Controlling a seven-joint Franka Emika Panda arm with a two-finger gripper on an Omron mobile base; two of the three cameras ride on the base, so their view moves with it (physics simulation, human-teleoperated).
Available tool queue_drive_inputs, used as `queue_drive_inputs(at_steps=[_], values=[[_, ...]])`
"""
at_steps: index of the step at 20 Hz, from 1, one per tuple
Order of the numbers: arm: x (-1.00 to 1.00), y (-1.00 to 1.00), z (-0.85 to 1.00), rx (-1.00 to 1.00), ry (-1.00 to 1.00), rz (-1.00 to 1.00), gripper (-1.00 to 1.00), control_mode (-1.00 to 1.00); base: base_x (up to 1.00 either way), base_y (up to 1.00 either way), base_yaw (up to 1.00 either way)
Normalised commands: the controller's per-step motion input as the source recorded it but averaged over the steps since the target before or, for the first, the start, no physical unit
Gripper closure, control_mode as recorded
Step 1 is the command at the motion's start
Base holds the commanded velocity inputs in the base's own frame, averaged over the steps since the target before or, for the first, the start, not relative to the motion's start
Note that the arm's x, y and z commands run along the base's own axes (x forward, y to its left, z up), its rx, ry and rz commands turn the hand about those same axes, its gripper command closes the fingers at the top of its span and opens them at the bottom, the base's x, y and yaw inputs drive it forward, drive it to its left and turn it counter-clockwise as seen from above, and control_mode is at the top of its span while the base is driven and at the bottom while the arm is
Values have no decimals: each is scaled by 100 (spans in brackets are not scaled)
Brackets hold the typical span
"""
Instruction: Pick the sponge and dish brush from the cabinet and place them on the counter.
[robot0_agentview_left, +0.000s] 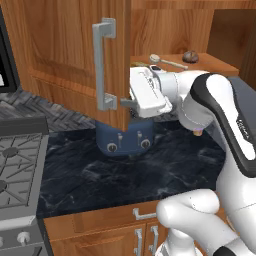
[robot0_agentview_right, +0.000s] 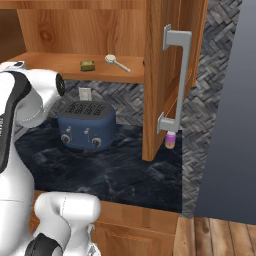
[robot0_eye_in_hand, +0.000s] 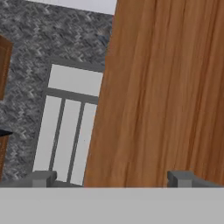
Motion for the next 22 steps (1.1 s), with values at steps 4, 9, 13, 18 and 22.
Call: queue_drive_inputs(at_steps=[4,9,13,18,22], values=[[-56,79,-24,-5,0,16,-100,-100,0,0,0],[-47,83,-26,-4,1,15,-100,-100,0,0,0],[-9,84,-18,-1,5,10,-100,-100,0,0,0],[17,74,-1,0,0,2,-100,-100,0,0,0],[19,76,0,0,0,0,-100,-100,0,0,0]])
